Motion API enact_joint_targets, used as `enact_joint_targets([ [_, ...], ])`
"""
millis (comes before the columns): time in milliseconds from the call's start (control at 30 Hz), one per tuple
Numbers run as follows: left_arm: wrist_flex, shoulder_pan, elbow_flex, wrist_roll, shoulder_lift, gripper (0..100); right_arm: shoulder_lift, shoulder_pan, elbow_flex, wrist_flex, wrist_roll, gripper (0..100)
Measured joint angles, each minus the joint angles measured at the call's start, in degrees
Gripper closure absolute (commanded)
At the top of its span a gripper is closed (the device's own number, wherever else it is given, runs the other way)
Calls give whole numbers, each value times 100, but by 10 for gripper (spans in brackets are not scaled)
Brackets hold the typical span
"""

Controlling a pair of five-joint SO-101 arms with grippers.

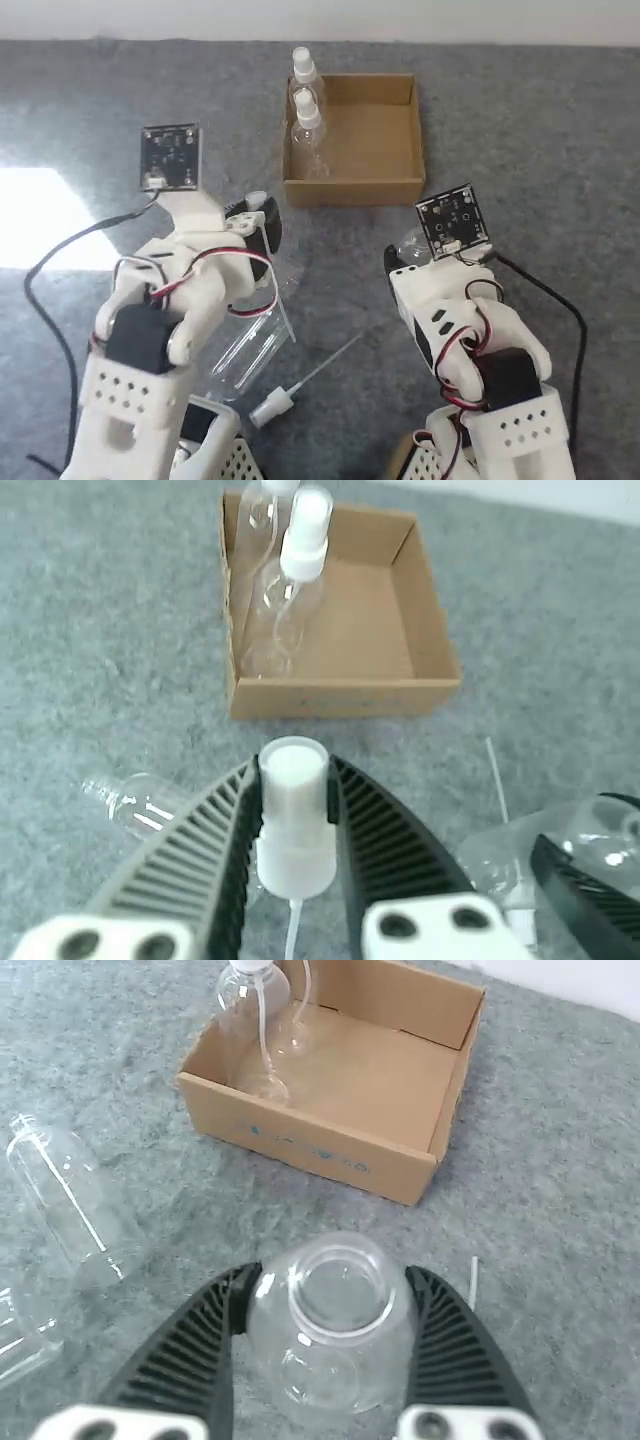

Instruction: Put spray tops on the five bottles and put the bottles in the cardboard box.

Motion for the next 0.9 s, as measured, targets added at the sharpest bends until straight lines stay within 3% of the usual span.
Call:
enact_joint_targets([
  [400,-668,-703,0,9,-1029,977,-475,-246,114,176,229,913],
  [767,-1169,-703,0,0,-2084,977,-2611,-1108,1187,193,826,909],
  [900,-1275,-387,0,0,-2277,976,-3051,-1433,1591,123,1011,911],
])
